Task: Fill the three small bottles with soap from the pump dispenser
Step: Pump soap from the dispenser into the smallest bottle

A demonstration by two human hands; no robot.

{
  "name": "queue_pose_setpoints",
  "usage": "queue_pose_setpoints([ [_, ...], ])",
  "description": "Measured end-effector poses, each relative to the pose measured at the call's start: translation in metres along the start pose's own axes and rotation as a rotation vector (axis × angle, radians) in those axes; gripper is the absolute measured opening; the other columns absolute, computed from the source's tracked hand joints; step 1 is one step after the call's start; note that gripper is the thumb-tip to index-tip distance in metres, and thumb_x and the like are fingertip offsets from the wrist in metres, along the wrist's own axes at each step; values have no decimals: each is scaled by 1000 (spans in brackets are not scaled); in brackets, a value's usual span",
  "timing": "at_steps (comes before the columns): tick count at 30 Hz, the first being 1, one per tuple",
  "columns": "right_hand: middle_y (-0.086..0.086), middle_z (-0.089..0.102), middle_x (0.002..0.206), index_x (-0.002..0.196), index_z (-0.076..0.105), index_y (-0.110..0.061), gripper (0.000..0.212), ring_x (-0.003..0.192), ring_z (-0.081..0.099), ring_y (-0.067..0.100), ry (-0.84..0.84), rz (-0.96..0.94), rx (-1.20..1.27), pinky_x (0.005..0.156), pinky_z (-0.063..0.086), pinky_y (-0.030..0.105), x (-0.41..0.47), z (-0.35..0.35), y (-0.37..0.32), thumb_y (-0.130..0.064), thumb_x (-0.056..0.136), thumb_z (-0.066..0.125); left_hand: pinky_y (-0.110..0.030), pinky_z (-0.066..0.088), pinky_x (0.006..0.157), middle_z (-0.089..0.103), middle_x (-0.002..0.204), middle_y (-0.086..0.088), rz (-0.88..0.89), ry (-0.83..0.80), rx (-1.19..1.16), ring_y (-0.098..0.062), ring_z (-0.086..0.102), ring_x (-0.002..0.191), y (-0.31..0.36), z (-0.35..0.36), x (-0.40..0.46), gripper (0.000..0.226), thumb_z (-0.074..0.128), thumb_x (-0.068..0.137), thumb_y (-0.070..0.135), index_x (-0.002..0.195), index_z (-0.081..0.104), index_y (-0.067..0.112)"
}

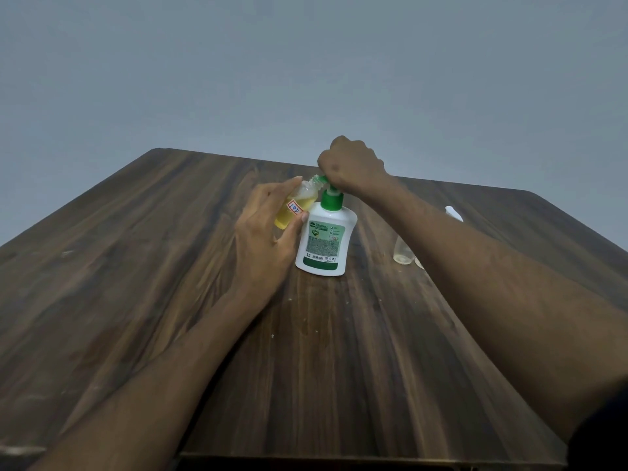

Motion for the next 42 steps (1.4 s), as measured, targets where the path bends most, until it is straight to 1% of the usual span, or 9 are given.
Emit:
queue_pose_setpoints([
  [6, 1, 46, 82, 96, 47, -13, 11, 90, 48, 30, -16, 2, 11, 92, 42, 42, 3, 1, 1, -20, 89, 44, -4, 44, 86, 71, 123, -7, 5, -6, 4, -9, 63, 107, 0, 1, -1, 44, 79, 95, 6, 138, 69, 9],
  [10, 9, 54, 100, 98, 47, -12, 12, 92, 48, 32, -47, 1, 8, 83, 42, 38, 6, 9, 2, -21, 91, 42, -5, 43, 86, 71, 122, -7, -7, -21, 0, -12, 65, 107, -1, 2, -1, 42, 79, 96, 7, 137, 70, 10],
  [13, 2, 44, 82, 97, 46, -12, 11, 89, 47, 32, -6, 5, 26, 88, 42, 41, 6, 2, 1, -20, 89, 42, -5, 43, 87, 71, 123, -6, -1, -17, 7, -10, 63, 107, 1, 1, 0, 43, 78, 96, 8, 139, 69, 10],
  [17, 6, 50, 89, 87, 45, -13, 9, 80, 49, 26, -38, 12, 18, 84, 41, 39, 5, 7, 3, -21, 91, 42, -6, 43, 86, 71, 121, -7, -10, -26, 8, -11, 64, 106, -1, 2, -1, 42, 78, 96, 8, 138, 70, 10],
  [20, 3, 44, 80, 78, 41, -15, 13, 77, 47, 26, -4, 3, 8, 87, 42, 40, 7, 2, 2, -20, 90, 42, -9, 46, 87, 70, 122, -6, -6, -22, 10, -11, 64, 107, -1, 2, -1, 43, 78, 97, 10, 139, 69, 11],
  [24, 3, 49, 82, 75, 41, -17, 16, 68, 46, 19, -32, 9, 10, 73, 40, 34, 8, 9, 4, -20, 90, 42, -9, 45, 87, 71, 122, -7, -13, -29, 10, -12, 65, 107, -3, 3, -1, 42, 78, 97, 11, 138, 70, 10],
  [29, 2, 47, 84, 78, 41, -16, 12, 86, 48, 29, -22, 10, 9, 81, 40, 38, 8, 8, 3, -21, 89, 41, -5, 42, 87, 71, 122, -7, -16, -22, 5, -9, 63, 107, -2, 2, -1, 42, 78, 97, 11, 138, 69, 9],
  [38, 3, 45, 80, 87, 45, -14, 9, 74, 50, 22, -43, 29, 24, 76, 41, 35, 6, 9, 5, -21, 91, 42, -8, 44, 88, 71, 123, -6, -20, -31, 14, -9, 63, 108, -3, 3, -2, 41, 77, 98, 15, 138, 69, 10],
  [42, 1, 44, 79, 78, 40, -16, 12, 72, 46, 21, -3, 25, 16, 86, 41, 39, 7, 3, 4, -19, 89, 41, -10, 46, 87, 70, 123, -6, -17, -23, 11, -8, 63, 107, -3, 2, -1, 42, 77, 98, 15, 139, 69, 11],
])
Point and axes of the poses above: each hand's wrist, its own x-axis towards the middle knuckle, its own z-axis out of the palm, y = z × x, the point moved 8 cm from there along x, towards the middle knuckle
